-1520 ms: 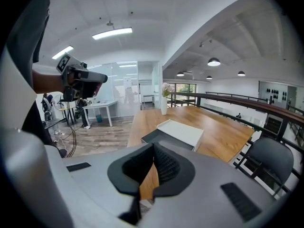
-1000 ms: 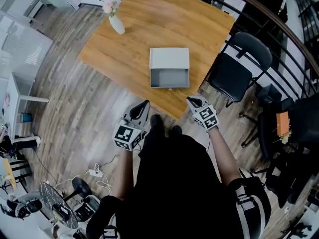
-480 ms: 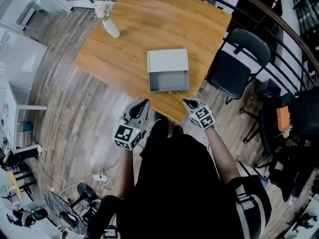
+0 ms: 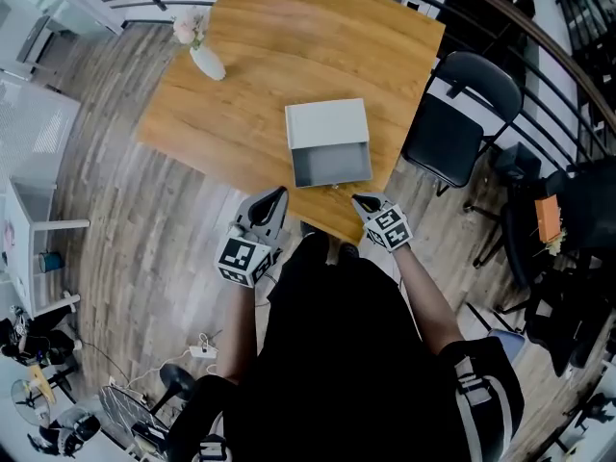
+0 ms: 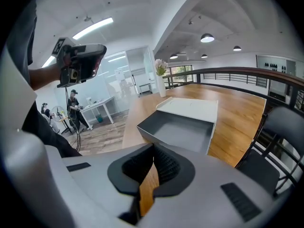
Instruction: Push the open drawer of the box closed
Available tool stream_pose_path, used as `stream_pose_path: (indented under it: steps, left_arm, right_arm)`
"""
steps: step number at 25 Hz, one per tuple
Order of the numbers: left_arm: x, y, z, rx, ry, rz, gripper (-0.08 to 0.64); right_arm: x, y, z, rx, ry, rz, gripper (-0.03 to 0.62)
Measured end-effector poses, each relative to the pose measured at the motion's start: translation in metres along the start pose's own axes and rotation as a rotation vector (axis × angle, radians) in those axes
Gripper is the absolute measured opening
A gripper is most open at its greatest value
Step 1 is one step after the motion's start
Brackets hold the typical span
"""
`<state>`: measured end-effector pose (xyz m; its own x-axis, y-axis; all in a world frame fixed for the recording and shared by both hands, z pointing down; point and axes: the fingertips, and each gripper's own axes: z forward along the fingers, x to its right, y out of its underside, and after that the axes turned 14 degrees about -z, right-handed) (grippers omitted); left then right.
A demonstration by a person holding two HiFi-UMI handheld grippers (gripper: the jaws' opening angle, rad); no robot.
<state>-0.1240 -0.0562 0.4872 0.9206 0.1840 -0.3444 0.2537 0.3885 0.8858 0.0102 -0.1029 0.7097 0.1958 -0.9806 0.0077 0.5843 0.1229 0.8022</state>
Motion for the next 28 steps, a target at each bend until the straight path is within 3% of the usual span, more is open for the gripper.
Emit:
stream_pose_path:
  steps: [14, 28]
  left_arm:
    - [-0.071, -0.019, 0.033, -0.077, 0.091, 0.030, 0.023]
    - [-0.096, -0.029, 0.074, -0.148, 0.215, 0.086, 0.023]
  right_arm:
    - [0.007, 0.011, 0.070, -0.066, 0.050, 0.146, 0.052]
    - [0.022, 0.036, 0.116, -0.131, 0.129, 0.347, 0.103]
